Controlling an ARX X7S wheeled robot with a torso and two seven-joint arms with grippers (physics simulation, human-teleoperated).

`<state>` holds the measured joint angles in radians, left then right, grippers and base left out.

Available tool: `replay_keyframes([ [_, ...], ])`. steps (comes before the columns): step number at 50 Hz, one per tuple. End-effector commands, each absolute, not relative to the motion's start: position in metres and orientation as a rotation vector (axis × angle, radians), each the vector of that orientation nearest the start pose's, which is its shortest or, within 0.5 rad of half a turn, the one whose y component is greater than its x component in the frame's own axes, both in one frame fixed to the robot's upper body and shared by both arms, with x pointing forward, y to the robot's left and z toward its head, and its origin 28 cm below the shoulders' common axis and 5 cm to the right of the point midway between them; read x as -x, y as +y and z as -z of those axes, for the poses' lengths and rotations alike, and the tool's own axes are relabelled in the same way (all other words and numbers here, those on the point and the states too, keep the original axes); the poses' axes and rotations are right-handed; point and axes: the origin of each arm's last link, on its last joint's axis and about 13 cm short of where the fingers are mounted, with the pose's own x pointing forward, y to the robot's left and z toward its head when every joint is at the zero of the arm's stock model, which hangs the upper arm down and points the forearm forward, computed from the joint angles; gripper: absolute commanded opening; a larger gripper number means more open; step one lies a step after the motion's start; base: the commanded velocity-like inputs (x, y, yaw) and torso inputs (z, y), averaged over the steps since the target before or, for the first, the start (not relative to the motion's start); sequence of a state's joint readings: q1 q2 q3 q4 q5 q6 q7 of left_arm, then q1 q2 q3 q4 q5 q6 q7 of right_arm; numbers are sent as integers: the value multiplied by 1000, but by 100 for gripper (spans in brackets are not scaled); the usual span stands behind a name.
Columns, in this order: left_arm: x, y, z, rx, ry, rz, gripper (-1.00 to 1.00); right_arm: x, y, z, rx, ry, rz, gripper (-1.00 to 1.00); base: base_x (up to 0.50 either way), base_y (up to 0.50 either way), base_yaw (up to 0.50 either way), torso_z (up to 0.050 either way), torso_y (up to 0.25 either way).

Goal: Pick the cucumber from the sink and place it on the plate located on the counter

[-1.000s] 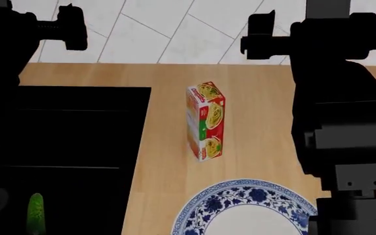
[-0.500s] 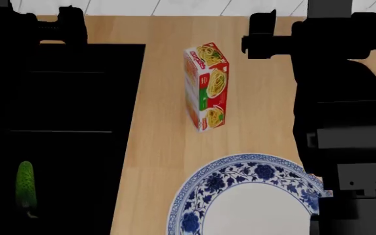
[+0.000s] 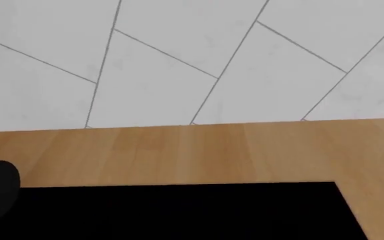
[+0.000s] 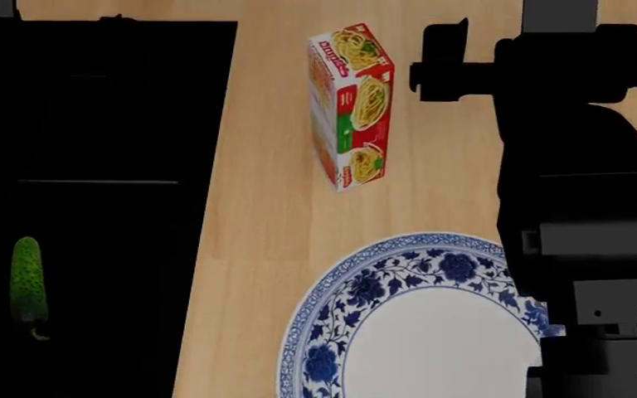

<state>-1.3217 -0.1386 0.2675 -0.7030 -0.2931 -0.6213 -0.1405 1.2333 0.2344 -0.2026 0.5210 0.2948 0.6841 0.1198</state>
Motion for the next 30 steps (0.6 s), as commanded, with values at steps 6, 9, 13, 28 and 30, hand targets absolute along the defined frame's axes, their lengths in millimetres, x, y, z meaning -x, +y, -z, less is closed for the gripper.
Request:
replay_keyframes([
  [6,-406,223,-264,-57,126,-26,100,-397,-147,-264,37,0,86,100,0,0,0,0,0],
  [9,-399,227,-263,-57,183,-34,100,-397,-148,-263,36,0,88,100,0,0,0,0,0],
  [13,-391,234,-260,-68,287,-62,100,-397,-148,-263,34,2,87,100,0,0,0,0,0],
  [28,-368,256,-237,-95,553,-153,100,-394,-145,-269,32,-8,81,100,0,0,0,0,0],
  [30,-368,258,-233,-88,570,-160,100,-394,-145,-269,32,-8,81,100,0,0,0,0,0],
])
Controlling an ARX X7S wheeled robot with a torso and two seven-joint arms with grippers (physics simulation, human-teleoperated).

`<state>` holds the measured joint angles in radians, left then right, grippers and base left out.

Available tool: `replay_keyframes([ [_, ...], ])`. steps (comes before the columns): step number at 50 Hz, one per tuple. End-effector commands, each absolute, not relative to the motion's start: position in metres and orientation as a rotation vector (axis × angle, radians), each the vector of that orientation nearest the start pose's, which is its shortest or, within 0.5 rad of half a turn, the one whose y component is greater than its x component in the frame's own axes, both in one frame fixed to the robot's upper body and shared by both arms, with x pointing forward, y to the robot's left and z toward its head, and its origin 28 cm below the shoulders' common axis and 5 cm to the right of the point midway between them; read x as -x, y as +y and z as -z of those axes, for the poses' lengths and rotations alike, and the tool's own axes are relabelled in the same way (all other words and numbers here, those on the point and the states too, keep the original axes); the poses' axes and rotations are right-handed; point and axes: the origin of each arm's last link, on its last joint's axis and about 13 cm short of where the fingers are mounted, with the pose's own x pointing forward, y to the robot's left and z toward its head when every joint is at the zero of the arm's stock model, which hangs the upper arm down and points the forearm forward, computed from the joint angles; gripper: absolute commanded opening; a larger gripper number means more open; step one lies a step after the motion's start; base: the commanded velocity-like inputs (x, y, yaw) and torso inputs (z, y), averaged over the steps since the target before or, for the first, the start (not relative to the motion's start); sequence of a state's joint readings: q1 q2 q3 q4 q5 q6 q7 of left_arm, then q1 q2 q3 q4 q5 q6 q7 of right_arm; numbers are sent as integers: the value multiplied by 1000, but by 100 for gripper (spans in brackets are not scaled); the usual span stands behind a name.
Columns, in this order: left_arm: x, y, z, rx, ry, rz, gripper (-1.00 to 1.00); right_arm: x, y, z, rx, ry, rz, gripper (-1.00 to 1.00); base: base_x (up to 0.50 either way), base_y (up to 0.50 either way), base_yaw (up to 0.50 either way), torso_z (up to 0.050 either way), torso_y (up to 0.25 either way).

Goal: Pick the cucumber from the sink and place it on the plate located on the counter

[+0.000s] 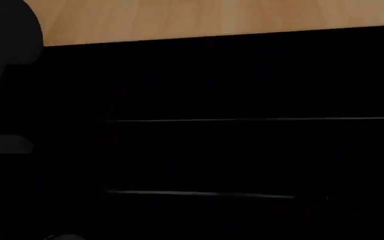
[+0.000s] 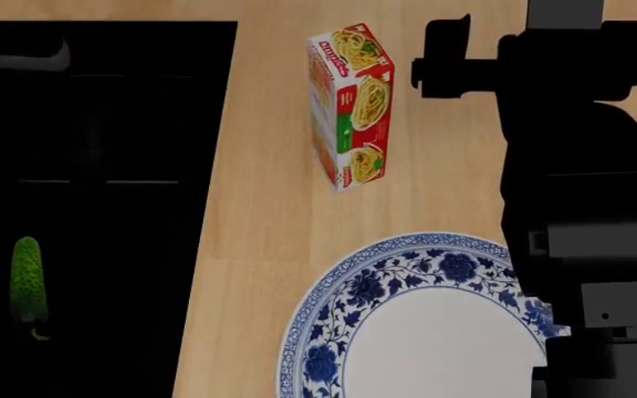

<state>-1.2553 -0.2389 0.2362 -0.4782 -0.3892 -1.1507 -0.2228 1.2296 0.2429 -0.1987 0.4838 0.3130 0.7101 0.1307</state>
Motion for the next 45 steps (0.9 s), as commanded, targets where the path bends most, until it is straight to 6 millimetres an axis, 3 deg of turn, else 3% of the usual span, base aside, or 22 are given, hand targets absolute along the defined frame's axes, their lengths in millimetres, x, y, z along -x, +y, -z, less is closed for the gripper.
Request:
replay_keyframes([
  [1,-368,259,-230,-86,586,-182,100,-394,-145,-269,29,-8,81,100,0,0,0,0,0],
  [30,-358,270,-201,-44,652,-190,100,-393,-144,-267,26,-6,78,100,0,0,0,0,0],
  [45,-375,275,-176,-9,694,-192,100,-395,-143,-262,28,3,78,100,0,0,0,0,0],
])
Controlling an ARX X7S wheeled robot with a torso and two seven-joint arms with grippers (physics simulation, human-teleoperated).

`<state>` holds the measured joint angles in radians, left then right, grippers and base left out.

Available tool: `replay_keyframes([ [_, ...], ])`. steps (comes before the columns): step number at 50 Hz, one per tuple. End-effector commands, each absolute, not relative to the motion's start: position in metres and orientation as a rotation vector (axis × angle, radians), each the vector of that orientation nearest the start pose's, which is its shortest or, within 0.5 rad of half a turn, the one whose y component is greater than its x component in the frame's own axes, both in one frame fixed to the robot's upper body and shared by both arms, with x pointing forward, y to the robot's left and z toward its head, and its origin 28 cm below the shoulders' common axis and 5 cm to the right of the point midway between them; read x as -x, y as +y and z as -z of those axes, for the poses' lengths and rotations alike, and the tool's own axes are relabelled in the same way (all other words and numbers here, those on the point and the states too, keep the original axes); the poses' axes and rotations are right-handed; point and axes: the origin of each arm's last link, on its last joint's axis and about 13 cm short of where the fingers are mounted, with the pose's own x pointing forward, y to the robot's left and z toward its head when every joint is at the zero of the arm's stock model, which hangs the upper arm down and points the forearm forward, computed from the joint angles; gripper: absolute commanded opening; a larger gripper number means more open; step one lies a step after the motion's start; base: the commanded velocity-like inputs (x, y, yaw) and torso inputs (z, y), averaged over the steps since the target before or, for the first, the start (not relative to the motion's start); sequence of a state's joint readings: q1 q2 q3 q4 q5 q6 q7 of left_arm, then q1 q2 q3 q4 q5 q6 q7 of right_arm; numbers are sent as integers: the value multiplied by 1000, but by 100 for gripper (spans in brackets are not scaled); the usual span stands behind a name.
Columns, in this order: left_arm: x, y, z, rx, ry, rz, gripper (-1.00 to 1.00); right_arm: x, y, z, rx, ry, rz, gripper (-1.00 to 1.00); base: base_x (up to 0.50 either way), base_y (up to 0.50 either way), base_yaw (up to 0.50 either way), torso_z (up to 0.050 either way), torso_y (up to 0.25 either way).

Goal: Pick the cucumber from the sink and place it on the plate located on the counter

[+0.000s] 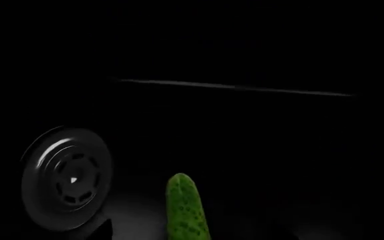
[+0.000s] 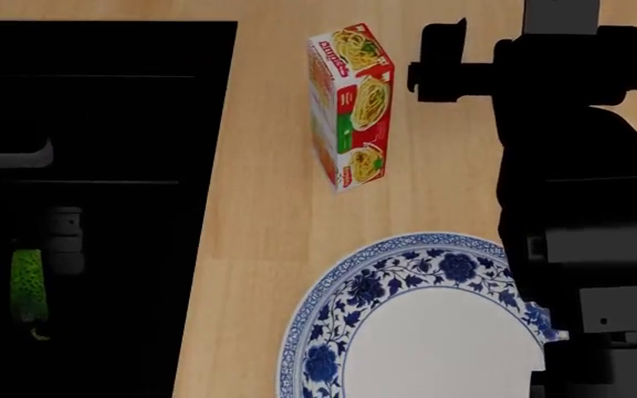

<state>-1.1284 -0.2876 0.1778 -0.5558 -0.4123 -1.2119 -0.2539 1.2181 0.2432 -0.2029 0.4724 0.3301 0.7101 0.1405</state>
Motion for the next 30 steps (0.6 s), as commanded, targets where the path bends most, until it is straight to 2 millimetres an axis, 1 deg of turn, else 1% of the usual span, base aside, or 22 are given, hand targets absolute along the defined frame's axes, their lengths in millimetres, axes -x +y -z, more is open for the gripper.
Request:
replay_keyframes([
  [1,-375,275,-175,-6,697,-193,100,-395,-143,-261,29,4,78,100,0,0,0,0,0],
  [8,-378,272,-168,0,708,-180,100,-396,-143,-261,30,8,80,100,0,0,0,0,0],
  [16,-384,273,-163,0,709,-196,100,-398,-144,-260,31,11,81,100,0,0,0,0,0],
  [25,-388,274,-153,-3,721,-207,100,-401,-145,-255,34,19,84,100,0,0,0,0,0],
  [30,-389,276,-149,-8,724,-218,100,-401,-145,-254,34,20,84,100,0,0,0,0,0],
])
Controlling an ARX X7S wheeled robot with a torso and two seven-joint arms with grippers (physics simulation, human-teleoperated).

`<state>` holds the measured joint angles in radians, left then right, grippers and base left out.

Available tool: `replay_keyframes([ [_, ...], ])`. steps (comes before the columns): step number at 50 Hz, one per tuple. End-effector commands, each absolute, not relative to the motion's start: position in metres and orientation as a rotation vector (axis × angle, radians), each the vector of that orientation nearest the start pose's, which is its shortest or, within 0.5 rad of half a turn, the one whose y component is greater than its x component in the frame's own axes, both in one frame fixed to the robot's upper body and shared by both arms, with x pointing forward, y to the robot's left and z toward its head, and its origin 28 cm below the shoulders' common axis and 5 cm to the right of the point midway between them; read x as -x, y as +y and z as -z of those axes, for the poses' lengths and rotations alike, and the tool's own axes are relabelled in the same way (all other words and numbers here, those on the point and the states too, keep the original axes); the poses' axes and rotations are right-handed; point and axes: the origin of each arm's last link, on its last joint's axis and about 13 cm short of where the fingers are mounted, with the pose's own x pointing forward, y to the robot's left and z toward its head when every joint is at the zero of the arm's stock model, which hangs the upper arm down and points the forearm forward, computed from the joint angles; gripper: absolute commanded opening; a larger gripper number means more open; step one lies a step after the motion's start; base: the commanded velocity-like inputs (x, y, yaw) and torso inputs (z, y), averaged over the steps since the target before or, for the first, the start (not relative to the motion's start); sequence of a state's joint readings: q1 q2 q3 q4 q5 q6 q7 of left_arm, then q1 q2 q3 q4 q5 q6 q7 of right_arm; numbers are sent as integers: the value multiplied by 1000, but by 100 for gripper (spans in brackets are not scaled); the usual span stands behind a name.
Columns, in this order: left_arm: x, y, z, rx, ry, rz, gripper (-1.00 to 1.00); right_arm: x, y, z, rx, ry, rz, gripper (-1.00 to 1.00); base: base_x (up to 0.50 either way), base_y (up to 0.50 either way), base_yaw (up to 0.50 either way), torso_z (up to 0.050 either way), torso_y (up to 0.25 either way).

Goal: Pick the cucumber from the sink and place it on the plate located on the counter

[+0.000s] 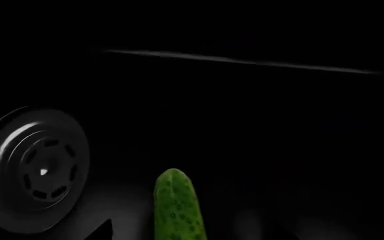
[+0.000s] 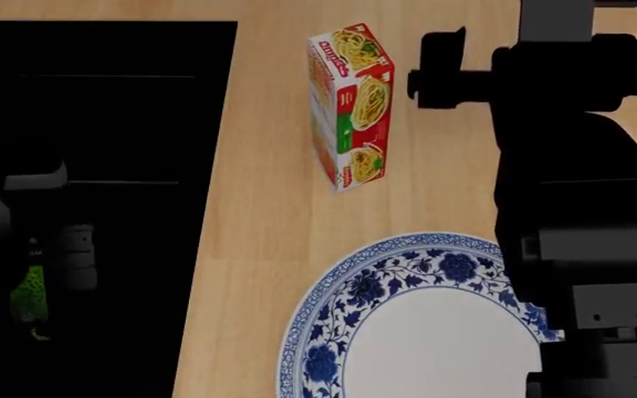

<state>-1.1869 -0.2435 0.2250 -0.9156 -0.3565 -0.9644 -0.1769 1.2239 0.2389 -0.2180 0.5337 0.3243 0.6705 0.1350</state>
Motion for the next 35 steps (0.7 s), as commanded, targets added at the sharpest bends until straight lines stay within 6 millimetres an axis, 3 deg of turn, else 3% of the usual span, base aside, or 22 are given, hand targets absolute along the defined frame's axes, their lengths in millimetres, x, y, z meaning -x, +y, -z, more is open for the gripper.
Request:
replay_keyframes([
  [1,-388,276,-149,-9,725,-218,100,-401,-145,-254,35,21,84,100,0,0,0,0,0],
  [35,-386,282,-124,-4,766,-240,100,-402,-146,-249,25,29,87,100,1,0,0,0,0],
])
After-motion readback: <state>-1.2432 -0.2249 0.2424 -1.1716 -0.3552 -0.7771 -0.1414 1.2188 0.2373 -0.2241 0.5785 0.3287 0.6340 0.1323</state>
